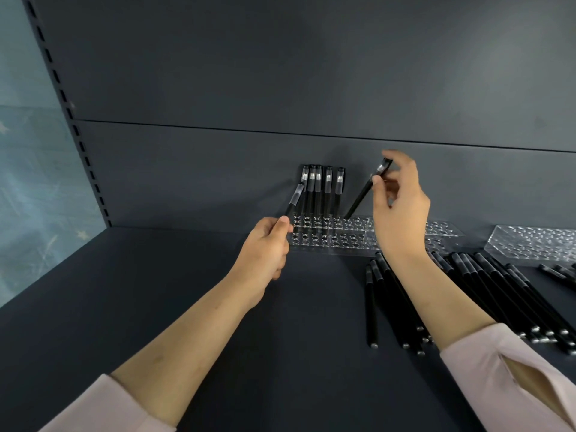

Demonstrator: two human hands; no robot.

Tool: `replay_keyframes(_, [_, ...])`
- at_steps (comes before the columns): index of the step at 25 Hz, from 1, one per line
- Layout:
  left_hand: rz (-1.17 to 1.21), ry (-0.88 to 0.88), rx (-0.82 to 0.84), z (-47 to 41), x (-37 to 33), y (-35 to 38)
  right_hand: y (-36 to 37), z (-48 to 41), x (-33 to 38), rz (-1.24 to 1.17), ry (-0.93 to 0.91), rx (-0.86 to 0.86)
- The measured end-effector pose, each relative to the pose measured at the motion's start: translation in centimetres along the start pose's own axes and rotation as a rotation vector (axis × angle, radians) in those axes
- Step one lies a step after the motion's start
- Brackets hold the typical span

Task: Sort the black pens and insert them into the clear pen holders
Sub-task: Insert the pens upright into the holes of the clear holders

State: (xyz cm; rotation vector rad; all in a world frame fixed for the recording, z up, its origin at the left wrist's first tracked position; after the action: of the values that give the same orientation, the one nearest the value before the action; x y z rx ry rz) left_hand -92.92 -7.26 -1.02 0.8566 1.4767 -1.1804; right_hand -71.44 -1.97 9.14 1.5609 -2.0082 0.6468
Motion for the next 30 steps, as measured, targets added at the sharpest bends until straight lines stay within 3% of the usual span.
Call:
replay_keyframes(4, [0.003,-0.013,0.028,-0.3,0.4,0.6,1.3,-0.1,-0.1,0.134,-0.097,0.087])
replay_keyframes(12, [0.005,0.007,0.037,0.0,-0.1,1.4,3.3,0.3,-3.0,0.319,-0.071,0.254])
replay_keyframes(16, [-0.030,0.080,-0.016,0.5,-1.4,2.0,1.8,-0.4,-1.5,0.140,-0.013,0.195])
replay_keyframes(20, [0.007,0.073,0.010,1.0,-2.7,4.7,1.3,-0.1,-3.0,-0.236,0.340,0.223])
replay_keyframes(23, [-0.025,0.093,0.037,1.0,-3.0,6.1,1.0,0.5,-3.8,-0.434,0.472,0.225])
replay_keyframes(26, [-0.232,0.229,-0.011,0.8,-3.4,5.5,1.0,0.2,-3.8,-0.520,0.490,0.191])
replay_keyframes(30, [-0.912,0.610,-0.245,1.0,-4.6,3.8,-3.9,-1.2,-2.7,-0.383,0.299,-0.153])
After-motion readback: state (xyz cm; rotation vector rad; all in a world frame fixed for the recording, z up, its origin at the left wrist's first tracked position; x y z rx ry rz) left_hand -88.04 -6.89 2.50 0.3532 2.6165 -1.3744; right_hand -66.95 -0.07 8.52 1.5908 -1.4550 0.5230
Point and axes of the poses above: each hand's wrist, its own z-axis away from the middle knuckle, its own y-axis out of the palm, x = y × z, the point moved 10 cm from there along -z, towards the middle knuckle, and after that the axes turned 13 degrees about -z, right-handed, at the moved point
